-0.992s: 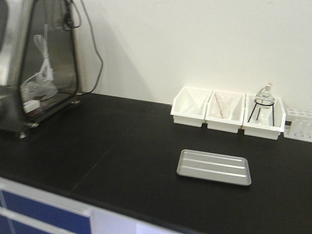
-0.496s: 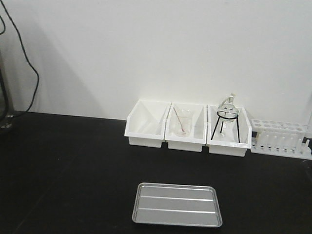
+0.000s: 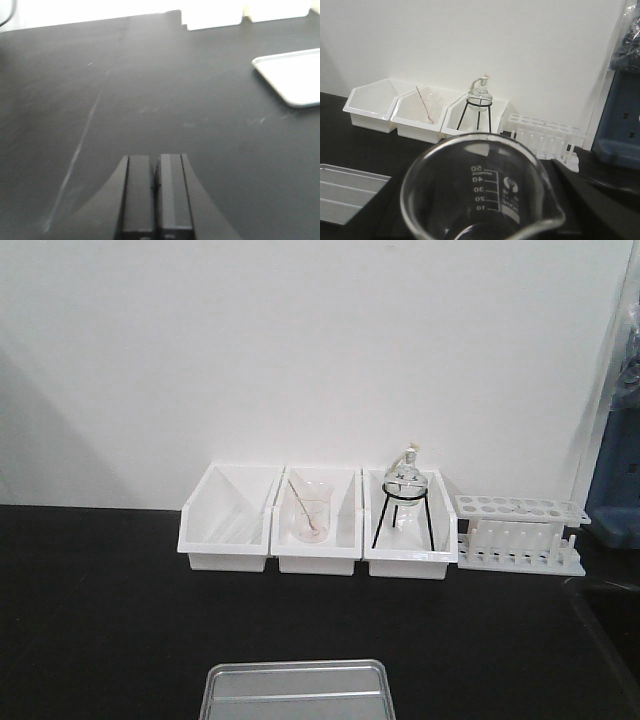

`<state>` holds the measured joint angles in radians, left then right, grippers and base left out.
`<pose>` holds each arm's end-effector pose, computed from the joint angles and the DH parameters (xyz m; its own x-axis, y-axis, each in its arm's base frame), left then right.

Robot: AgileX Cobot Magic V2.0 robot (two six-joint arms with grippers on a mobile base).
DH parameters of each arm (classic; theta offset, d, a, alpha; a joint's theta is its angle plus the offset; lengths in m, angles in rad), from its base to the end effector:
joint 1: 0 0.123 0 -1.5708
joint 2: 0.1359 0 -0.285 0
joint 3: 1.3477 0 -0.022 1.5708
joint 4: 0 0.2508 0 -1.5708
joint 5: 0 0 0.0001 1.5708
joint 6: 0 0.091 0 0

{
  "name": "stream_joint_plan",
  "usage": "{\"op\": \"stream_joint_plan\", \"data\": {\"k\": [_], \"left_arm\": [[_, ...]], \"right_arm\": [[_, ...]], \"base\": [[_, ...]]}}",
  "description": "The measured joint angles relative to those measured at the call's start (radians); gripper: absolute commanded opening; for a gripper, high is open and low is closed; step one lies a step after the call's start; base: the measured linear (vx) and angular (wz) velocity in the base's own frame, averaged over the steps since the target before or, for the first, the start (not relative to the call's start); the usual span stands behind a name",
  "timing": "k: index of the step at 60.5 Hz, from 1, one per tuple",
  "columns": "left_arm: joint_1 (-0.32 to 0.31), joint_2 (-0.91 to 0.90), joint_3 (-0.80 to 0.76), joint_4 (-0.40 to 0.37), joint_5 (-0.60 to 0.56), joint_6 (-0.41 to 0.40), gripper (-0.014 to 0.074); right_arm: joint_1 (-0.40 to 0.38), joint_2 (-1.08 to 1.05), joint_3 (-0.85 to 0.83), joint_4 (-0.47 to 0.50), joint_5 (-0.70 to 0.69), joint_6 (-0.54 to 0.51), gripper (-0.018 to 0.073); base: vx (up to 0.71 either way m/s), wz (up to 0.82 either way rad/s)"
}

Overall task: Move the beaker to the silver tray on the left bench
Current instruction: 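Lower the held beaker with the right gripper toward the silver tray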

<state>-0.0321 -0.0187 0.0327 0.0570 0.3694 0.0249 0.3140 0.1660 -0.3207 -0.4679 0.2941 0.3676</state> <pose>0.0525 0.0002 0.1700 -0.2894 0.0873 -0.9532 0.0351 0.9961 0.0806 0.0572 0.0060 0.2871 -0.0059 -0.0882 -0.9961 -0.1830 0.9794 -0.0856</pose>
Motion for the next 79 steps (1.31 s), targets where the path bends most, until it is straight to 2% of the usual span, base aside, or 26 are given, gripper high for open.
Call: {"op": "stream_joint_plan", "data": {"k": [33, 48, 56, 63, 79], "left_arm": [[0.000, 0.000, 0.000, 0.000, 0.000, 0.000, 0.0001], [0.000, 0.000, 0.000, 0.000, 0.000, 0.000, 0.0001], [0.000, 0.000, 0.000, 0.000, 0.000, 0.000, 0.0001], [0.000, 0.000, 0.000, 0.000, 0.000, 0.000, 0.0001], [0.000, 0.000, 0.000, 0.000, 0.000, 0.000, 0.0001]], "right_arm": [[0.000, 0.000, 0.000, 0.000, -0.004, 0.000, -0.0011], [0.000, 0.001, 0.000, 0.034, -0.086, 0.000, -0.0011], [0.000, 0.081, 0.000, 0.034, -0.204, 0.000, -0.0011], [0.000, 0.276, 0.000, 0.028, -0.347, 0.000, -0.0011], [0.000, 1.024, -0.069, 0.012, -0.950, -0.012, -0.0011]], "base": [[0.03, -0.06], [0.00, 0.00], [0.00, 0.00], [0.00, 0.00], [0.00, 0.00]]}}
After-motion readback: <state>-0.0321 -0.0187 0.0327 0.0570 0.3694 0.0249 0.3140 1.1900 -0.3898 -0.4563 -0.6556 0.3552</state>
